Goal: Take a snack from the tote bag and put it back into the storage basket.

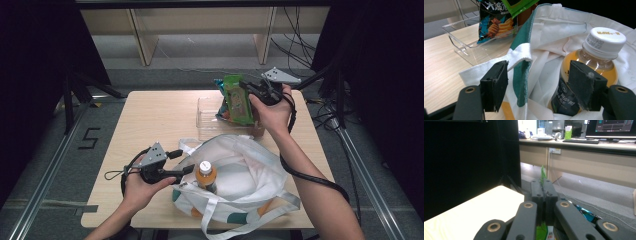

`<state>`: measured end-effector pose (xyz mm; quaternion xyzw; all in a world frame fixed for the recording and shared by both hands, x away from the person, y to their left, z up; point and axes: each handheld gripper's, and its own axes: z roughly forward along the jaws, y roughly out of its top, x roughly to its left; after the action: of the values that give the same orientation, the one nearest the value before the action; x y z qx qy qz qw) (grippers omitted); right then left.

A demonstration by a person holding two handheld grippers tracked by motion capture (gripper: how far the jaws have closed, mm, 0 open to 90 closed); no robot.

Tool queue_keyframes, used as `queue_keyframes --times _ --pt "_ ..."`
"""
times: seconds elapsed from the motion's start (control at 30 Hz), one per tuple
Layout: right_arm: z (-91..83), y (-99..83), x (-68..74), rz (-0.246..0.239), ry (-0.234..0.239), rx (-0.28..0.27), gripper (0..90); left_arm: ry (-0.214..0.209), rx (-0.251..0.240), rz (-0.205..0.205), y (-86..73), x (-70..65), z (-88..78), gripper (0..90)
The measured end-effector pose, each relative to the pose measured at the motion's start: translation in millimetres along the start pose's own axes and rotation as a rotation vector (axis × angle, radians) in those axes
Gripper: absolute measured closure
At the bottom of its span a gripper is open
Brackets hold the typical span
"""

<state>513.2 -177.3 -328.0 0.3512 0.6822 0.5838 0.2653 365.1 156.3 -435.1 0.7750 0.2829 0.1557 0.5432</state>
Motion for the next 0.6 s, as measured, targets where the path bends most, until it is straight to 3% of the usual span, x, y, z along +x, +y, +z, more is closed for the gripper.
queue_keyframes --times 0.37,0.57,0.6 --pt "7.5 -5.9 -4.4 -0.005 -0.003 0.015 90.0 -0.007 -0.001 0.009 0.0 0.3 0.6 31.6" --pt "9.9 -7.6 -7.2 -0.020 -0.013 0.014 90.0 -0.002 -0.003 -0.015 -0.5 -0.8 0.6 31.6" --pt "10.5 -7.9 -6.8 -0.011 -0.010 0.018 90.0 -0.006 0.000 0.005 -0.1 0.2 0.3 31.6"
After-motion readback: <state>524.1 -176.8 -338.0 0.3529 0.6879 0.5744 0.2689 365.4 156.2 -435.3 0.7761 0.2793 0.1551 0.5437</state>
